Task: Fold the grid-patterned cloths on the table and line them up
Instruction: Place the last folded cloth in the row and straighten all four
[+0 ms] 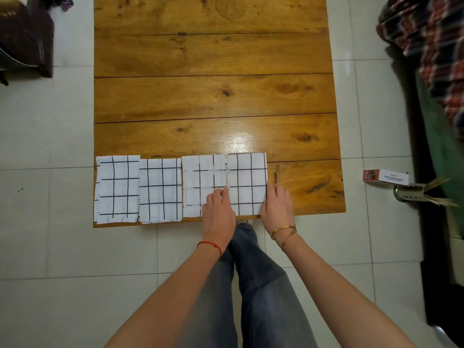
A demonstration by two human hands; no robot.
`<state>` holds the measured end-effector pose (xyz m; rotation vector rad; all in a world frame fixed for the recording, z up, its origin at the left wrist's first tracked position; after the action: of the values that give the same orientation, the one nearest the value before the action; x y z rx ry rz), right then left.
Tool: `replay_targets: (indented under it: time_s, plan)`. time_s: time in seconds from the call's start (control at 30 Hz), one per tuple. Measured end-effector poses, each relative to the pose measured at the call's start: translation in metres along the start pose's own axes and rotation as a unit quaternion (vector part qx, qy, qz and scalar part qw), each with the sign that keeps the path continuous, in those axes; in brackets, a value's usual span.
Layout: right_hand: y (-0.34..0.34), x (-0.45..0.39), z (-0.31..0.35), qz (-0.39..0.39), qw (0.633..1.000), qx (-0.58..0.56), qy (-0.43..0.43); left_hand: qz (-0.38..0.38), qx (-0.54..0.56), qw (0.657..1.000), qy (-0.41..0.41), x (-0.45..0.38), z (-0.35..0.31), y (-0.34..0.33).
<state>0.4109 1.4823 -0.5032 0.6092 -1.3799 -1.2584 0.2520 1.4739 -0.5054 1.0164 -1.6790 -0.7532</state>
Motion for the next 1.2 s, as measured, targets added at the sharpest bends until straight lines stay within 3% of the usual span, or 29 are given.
replay_targets:
  time_s: [0.27, 0.4, 0.63, 0.8, 0.93, 1.2]
  plan:
    - [0.006, 0.004, 0.002, -0.018, 1.000, -0.001, -0.008, 0.010, 0.000, 1.000, 0.007, 0.002, 0.005, 0.001]
    - [0.014, 0.007, 0.019, -0.036, 0.999, 0.001, 0.031, -0.016, 0.004, 0.999, 0.029, 0.007, 0.020, 0.019]
    - [-0.006, 0.012, 0.082, 0.039, 0.991, -0.001, 0.127, -0.039, -0.030, 0.995, 0.084, 0.016, 0.077, 0.042]
    - [-0.024, 0.016, 0.100, 0.053, 0.993, 0.016, 0.103, -0.034, -0.024, 0.994, 0.097, 0.020, 0.105, 0.045]
    - [-0.032, 0.017, 0.104, 0.065, 0.994, 0.032, 0.079, -0.007, -0.027, 0.998, 0.060, 0.017, 0.107, 0.039]
    - [-0.024, 0.022, 0.115, 0.007, 0.998, 0.048, 0.045, 0.003, -0.005, 1.000, 0.009, 0.017, 0.116, 0.043]
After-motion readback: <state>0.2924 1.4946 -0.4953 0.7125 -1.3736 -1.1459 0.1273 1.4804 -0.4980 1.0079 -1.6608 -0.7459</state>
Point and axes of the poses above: each hand's wrist, its own x-axis away from the middle knuckle, its own y-axis out of the back of the hand, z = x × y, the point moved 10 cm from there along -x, towards the middle knuckle, and after that the axes turned 7 degrees about -y, right-handed, at the moved point
